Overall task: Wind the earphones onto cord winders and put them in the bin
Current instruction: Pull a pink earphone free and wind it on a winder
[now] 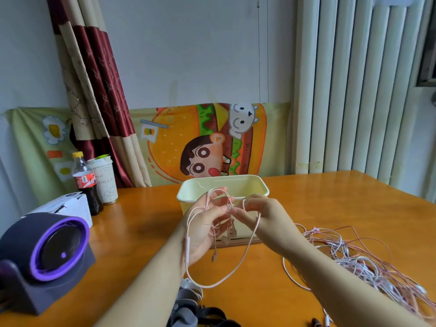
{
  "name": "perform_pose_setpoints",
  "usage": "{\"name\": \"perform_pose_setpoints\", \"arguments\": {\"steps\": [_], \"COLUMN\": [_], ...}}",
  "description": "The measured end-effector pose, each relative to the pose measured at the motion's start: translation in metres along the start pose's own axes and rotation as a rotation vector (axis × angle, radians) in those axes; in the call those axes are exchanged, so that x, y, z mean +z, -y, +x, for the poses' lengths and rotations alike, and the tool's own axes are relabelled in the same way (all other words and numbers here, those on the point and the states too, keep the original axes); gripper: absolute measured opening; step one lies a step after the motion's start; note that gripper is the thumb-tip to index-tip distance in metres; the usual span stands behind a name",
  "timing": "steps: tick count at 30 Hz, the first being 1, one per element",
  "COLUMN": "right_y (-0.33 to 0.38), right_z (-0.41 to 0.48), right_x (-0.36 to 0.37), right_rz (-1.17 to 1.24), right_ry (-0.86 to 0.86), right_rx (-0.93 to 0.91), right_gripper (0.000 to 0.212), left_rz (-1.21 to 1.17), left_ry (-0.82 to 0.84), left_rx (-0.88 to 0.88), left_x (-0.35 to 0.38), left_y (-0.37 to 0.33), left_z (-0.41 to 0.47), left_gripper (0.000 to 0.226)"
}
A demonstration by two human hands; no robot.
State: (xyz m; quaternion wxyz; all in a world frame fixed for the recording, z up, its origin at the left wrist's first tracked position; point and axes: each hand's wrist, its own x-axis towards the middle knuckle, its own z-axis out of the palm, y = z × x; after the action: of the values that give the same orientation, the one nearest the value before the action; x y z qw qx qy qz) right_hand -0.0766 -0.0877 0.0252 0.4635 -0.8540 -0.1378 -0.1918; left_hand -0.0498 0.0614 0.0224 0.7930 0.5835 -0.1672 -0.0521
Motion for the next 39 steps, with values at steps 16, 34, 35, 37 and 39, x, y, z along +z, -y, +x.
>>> {"name": "perform_pose_setpoints", "arguments": {"steps": [16,34,35,37,39], "right_y": [-0.001,0.008,0.008,0.008,0.008], "right_z": [-0.003,-0.008,-0.009,-0.009,-0.011], "right_x": [0.01,0.007,0.007,0.007,0.005], "right_rz": [0.434,0.685,0.647,0.515,0.409], "right_ry": [-0.067,-0.038,-0.046,-0.061,-0.065], "right_rx": [0.196,0.3,0.281,0.227,0.19], "right_gripper": [0.019,0.018,0.019,0.018,0.016], "left_rz": [-0.343,-0.353,-0.31,-0.183,-0.036], "left_ry": [-0.218,-0.022,-0.025,-0.04,-0.035], "left_rx": [-0.082,-0.114,-0.091,-0.047,-0.005], "left_x": [0.017,0.012,0.011,0.009,0.007], "left_y": [0.001,-0.004,-0.003,-0.003,-0.002], "left_z": [-0.003,-0.009,-0.009,-0.008,-0.008], "left_gripper": [0.031,0.042,0.043,0.043,0.042]}}
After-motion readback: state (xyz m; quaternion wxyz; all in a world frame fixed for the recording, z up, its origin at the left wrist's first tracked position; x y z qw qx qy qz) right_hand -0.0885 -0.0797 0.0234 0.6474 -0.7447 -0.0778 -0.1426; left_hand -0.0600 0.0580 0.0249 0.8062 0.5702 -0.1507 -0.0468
